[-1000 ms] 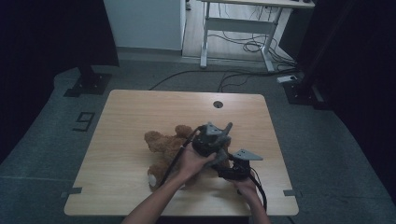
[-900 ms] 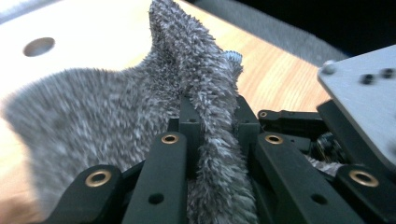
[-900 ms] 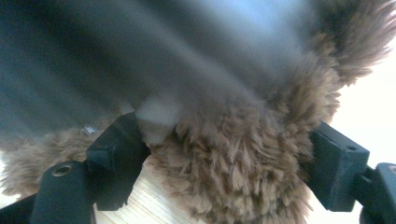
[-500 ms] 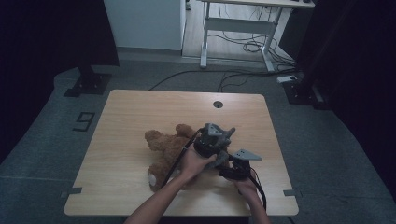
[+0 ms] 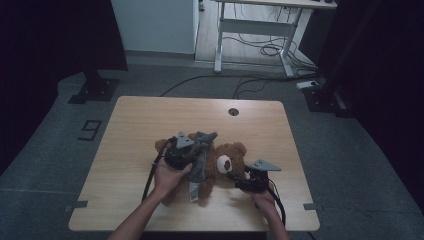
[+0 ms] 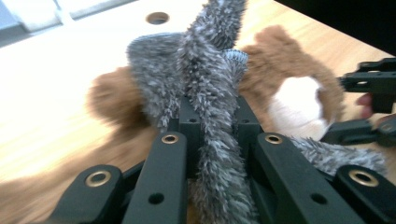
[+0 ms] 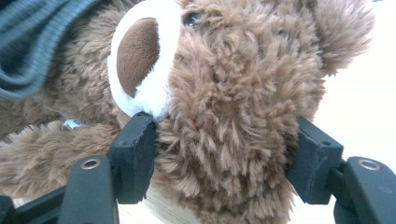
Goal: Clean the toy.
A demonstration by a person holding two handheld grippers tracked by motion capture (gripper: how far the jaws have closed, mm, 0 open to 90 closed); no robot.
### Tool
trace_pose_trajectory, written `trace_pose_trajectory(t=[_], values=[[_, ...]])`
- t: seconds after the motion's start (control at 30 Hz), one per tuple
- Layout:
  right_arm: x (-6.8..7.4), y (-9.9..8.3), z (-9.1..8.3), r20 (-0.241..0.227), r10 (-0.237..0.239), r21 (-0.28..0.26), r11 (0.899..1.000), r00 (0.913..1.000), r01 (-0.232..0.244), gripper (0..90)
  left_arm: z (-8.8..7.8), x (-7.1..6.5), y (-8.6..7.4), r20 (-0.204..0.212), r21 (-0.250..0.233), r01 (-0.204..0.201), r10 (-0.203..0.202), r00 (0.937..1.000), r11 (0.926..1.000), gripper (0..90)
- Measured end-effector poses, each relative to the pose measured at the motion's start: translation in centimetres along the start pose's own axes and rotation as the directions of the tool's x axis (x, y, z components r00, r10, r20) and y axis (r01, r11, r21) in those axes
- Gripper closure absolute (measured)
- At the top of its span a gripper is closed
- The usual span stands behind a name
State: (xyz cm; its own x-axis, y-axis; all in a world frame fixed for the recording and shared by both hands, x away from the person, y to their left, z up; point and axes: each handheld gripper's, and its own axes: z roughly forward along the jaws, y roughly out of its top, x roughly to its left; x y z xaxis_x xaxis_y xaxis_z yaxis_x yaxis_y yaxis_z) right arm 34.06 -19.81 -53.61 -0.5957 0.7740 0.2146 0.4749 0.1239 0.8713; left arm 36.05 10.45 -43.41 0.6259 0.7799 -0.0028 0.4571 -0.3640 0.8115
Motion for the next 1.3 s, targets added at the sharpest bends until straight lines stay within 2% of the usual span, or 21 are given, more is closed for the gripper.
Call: trace_pose_trajectory(t=[0.1, 0.17, 0.23, 0.33, 0.37, 0.43, 0.5, 0.57, 0.63, 0.7, 0.73, 0.77, 0.83, 0.9, 1.1, 1.17, 1.23, 1.27, 1.3], values=[[-0.1, 0.0, 0.0, -0.004, 0.006, 0.002, 1.000, 1.0000, -0.006, 33.6, -0.5, 1.0, -0.5, 0.007, -0.008, 0.044, -0.044, 0.9990, 0.9990, 78.7], [-0.1, 0.0, 0.0, -0.005, 0.009, 0.000, 1.000, 0.9999, -0.009, 33.6, -0.3, 0.3, -0.2, 0.024, -0.014, 0.032, -0.031, 0.9992, 0.9994, 78.7], [-0.1, 0.0, 0.0, -0.006, 0.012, -0.002, 1.000, 0.9999, -0.012, 33.6, 0.1, -0.9, 0.5, 0.065, -0.029, 0.027, -0.025, 0.9976, 0.9992, 78.8], [-0.1, 0.0, 0.0, -0.005, 0.013, 0.000, 1.000, 0.9999, -0.013, 33.5, 1.4, -3.5, 2.6, 0.122, -0.041, -0.013, 0.018, 0.9923, 0.9991, 78.9], [-0.1, 0.0, 0.0, -0.005, 0.012, 0.001, 1.000, 0.9999, -0.012, 33.5, 2.0, -4.8, 3.5, 0.147, -0.044, -0.028, 0.035, 0.9885, 0.9986, 78.9], [-0.1, 0.0, 0.0, -0.006, 0.012, 0.000, 1.000, 0.9999, -0.012, 33.5, 3.2, -7.0, 4.9, 0.170, -0.047, -0.059, 0.066, 0.9832, 0.9972, 78.9], [-0.1, 0.1, 0.0, -0.009, 0.014, -0.001, 1.000, 0.9999, -0.014, 33.4, 4.5, -8.9, 5.7, 0.177, -0.038, -0.096, 0.101, 0.9789, 0.9947, 78.8], [-0.2, 0.1, 0.0, -0.010, 0.014, -0.002, 1.000, 0.9998, -0.014, 33.5, 6.3, -10.5, 6.3, 0.170, -0.004, -0.142, 0.140, 0.9754, 0.9899, 78.8], [-0.2, 0.1, 0.0, -0.010, 0.011, -0.001, 1.000, 0.9999, -0.011, 33.5, 8.4, -11.1, 6.3, 0.162, 0.044, -0.151, 0.142, 0.9765, 0.9875, 78.8], [-0.2, 0.1, 0.0, -0.010, 0.015, 0.001, 1.000, 0.9998, -0.015, 33.6, 10.4, -10.8, 5.8, 0.154, 0.107, -0.142, 0.124, 0.9802, 0.9841, 78.7], [-0.2, 0.1, 0.0, -0.008, 0.014, 0.001, 1.000, 0.9999, -0.014, 34.0, 11.0, -10.3, 5.4, 0.161, 0.114, -0.121, 0.102, 0.9816, 0.9861, 78.5], [-0.2, 0.0, 0.1, -0.001, 0.013, 0.005, 1.000, 0.9999, -0.013, 34.6, 11.2, -9.5, 5.2, 0.193, 0.106, -0.065, 0.044, 0.9802, 0.9922, 78.5], [-0.2, 0.0, 0.2, 0.008, 0.019, 0.013, 1.000, 0.9998, -0.020, 37.2, 10.9, -8.6, 5.3, 0.208, 0.099, -0.022, 0.001, 0.9780, 0.9949, 78.5], [-0.2, 0.0, 0.3, 0.028, 0.017, 0.022, 1.000, 0.9995, -0.017, 39.9, 10.3, -7.9, 5.5, 0.193, 0.096, -0.016, -0.003, 0.9813, 0.9953, 78.5], [-0.1, 0.0, 0.4, 0.023, 0.029, 0.024, 0.999, 0.9993, -0.029, 40.1, 8.2, -6.2, 5.3, 0.117, 0.089, -0.032, 0.022, 0.9929, 0.9955, 78.5], [-0.2, -0.1, 0.4, 0.021, 0.031, 0.022, 0.999, 0.9993, -0.031, 40.1, 7.4, -4.8, 4.8, 0.073, 0.107, -0.034, 0.026, 0.9970, 0.9937, 78.5], [-0.2, -0.1, 0.4, 0.017, 0.032, 0.021, 0.999, 0.9994, -0.032, 40.0, 6.6, -3.1, 4.0, 0.046, 0.115, -0.014, 0.009, 0.9989, 0.9933, 78.5], [-0.3, -0.1, 0.3, 0.015, 0.032, 0.021, 0.999, 0.9994, -0.032, 40.0, 6.0, -2.1, 3.5, 0.034, 0.103, 0.002, -0.005, 0.9994, 0.9947, 78.5], [-0.3, -0.1, 0.3, 0.013, 0.031, 0.022, 0.999, 0.9994, -0.032, 39.9, 5.6, -1.7, 3.4, 0.030, 0.096, 0.006, -0.009, 0.9995, 0.9954, 78.4]])
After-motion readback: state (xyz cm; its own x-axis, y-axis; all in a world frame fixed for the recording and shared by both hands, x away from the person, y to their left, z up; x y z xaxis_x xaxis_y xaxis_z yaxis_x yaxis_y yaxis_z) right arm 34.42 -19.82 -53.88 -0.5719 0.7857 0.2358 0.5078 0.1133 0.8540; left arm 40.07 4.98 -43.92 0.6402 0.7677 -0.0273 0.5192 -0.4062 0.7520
